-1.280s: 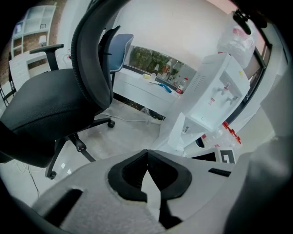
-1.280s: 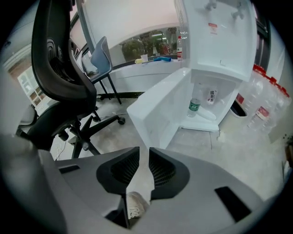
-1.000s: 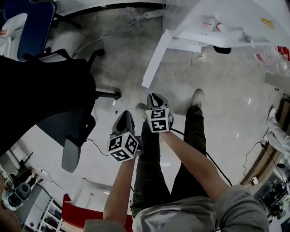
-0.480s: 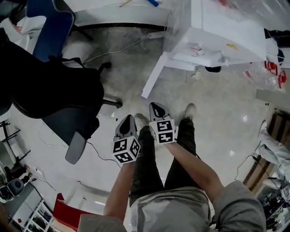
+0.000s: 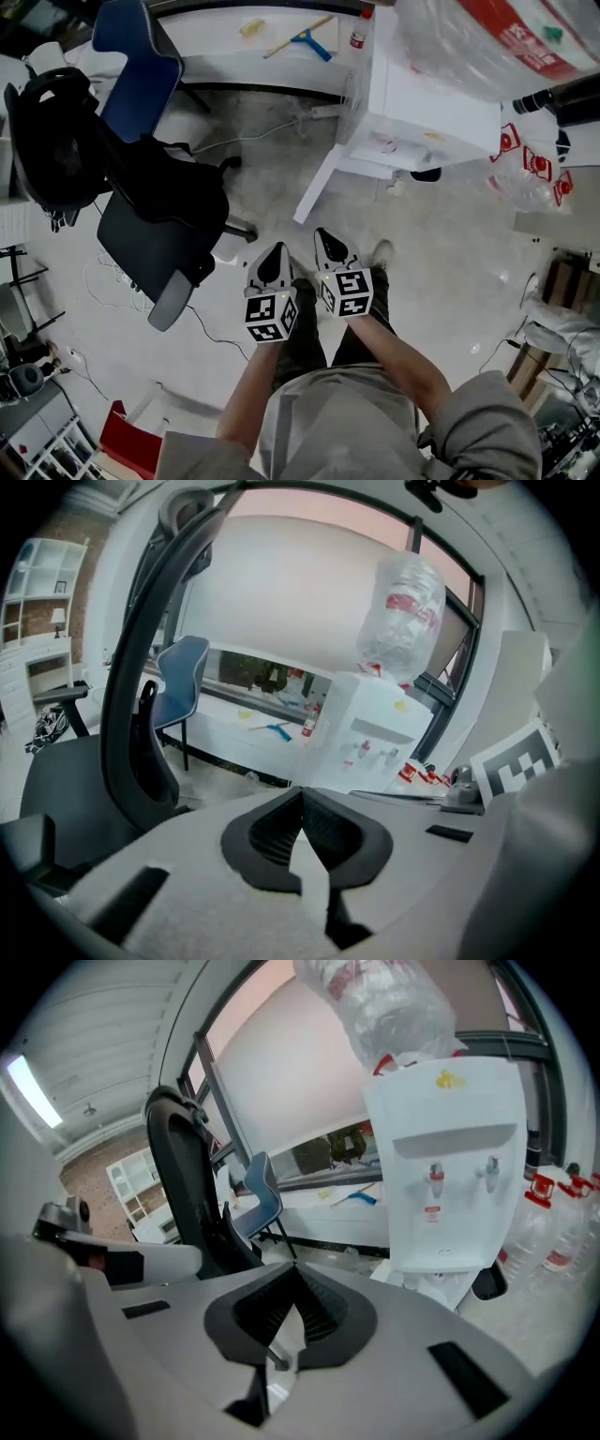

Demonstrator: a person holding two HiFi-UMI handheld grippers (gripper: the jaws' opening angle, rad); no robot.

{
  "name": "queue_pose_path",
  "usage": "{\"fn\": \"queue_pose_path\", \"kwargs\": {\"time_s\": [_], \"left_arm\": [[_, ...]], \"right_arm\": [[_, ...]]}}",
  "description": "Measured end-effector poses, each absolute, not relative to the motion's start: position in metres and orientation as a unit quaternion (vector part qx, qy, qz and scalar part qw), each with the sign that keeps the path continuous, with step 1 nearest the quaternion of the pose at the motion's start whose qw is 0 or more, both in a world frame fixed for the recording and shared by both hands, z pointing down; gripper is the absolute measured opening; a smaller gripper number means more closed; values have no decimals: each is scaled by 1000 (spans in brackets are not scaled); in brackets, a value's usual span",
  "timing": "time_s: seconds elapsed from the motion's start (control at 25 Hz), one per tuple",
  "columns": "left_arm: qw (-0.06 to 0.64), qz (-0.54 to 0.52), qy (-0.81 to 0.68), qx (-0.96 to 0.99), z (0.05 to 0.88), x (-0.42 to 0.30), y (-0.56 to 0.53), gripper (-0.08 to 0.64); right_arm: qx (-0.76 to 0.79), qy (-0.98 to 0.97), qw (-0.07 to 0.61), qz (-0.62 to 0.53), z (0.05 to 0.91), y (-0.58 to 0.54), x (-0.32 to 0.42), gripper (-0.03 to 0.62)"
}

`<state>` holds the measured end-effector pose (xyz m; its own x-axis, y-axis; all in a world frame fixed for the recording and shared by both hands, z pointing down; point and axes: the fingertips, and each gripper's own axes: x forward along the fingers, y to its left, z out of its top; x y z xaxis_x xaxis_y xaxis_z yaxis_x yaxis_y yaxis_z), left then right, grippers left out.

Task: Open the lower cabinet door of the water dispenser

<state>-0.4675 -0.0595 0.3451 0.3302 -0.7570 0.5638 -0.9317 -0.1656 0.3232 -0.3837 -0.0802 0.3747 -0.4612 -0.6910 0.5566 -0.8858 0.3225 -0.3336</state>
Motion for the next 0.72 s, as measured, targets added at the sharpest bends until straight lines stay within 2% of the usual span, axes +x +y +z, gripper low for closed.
{"fn": "queue_pose_path", "kwargs": {"time_s": [0.36,0.72], "left_arm": [[244,97,-544,797,236,-446,-87,8],[192,75,-521,828,172,-435,-90,8]], "right_arm": [[503,-821,105,250,258,-96,-369,11],[532,-821,60,199,184,-89,-361,9]]}}
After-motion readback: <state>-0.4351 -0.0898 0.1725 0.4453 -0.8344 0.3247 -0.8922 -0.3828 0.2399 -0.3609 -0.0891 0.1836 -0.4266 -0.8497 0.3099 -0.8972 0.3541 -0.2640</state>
